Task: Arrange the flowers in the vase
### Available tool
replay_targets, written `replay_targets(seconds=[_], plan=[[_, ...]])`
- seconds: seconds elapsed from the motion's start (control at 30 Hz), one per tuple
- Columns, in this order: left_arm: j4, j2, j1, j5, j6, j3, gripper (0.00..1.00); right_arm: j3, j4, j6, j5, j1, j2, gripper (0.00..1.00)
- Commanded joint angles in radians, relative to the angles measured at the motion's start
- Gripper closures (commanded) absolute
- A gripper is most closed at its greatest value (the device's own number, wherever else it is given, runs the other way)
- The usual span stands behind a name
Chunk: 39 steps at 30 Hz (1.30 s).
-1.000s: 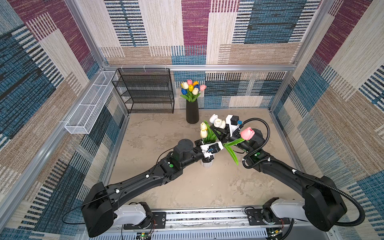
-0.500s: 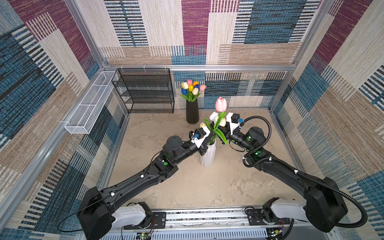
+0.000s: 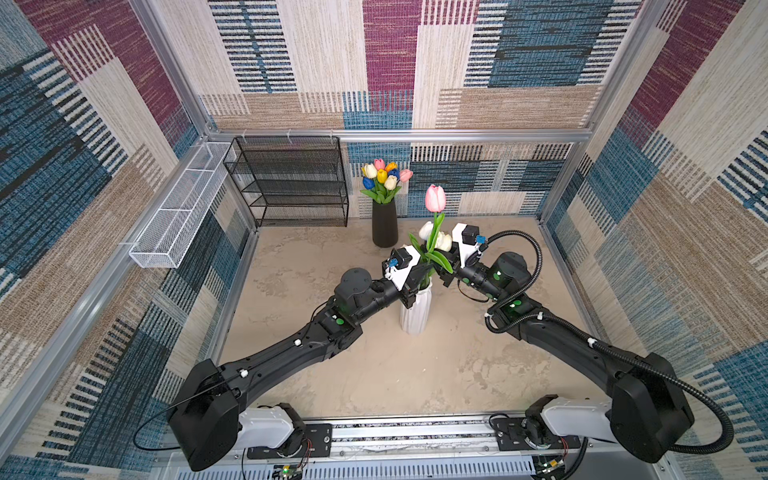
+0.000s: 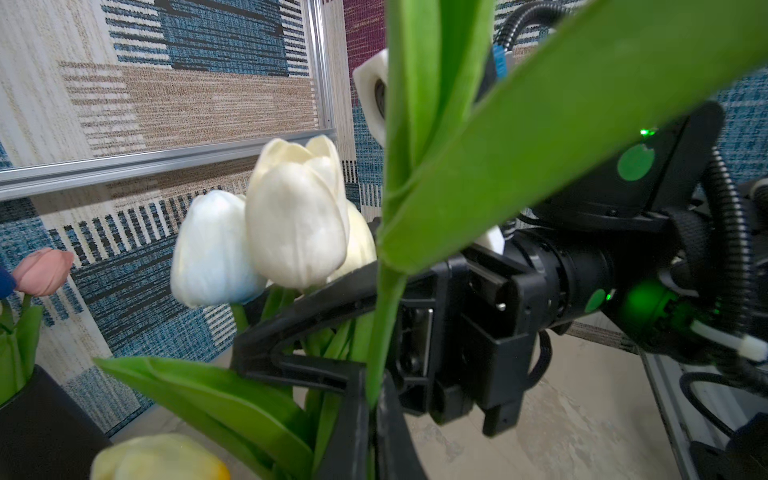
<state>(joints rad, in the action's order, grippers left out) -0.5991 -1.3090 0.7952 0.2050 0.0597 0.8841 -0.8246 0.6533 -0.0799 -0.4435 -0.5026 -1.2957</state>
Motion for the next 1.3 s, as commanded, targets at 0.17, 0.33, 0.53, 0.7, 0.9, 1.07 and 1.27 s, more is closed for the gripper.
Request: replay_targets(seconds=[0.17,0.33,0.53,0.7,0.9,1.07,1.27], plan=[[0.093,0.008,-0.001,-0.100,0.023,-0.016,1.00,-0.013,0.007,0.011,0.012,0.001,-0.009,0.77],[0.072,-0.002,-0.002,-0.107,0.042,-0.038,1.00,-0.011,0.009,0.011,0.011,0.001,-0.010,0.77],[0.054,-0.004,-0.002,-0.072,0.032,-0.064,0.91,-0.014,0.000,0.019,0.008,0.001,-0.018,0.76],[0.037,0.052,-0.002,-0.117,0.028,-0.116,0.65,-0.020,-0.014,0.033,-0.021,0.001,-0.033,0.72],[0.101,0.117,-0.004,-0.173,0.041,-0.139,0.57,0.019,-0.019,0.037,-0.052,-0.001,-0.033,0.58],[0.168,0.176,-0.014,-0.200,0.051,-0.152,0.41,0.030,-0.060,0.054,-0.046,-0.001,-0.032,0.38],[0.195,0.303,-0.031,-0.168,0.073,-0.191,0.34,0.065,-0.052,0.051,0.002,-0.001,0.052,0.09]])
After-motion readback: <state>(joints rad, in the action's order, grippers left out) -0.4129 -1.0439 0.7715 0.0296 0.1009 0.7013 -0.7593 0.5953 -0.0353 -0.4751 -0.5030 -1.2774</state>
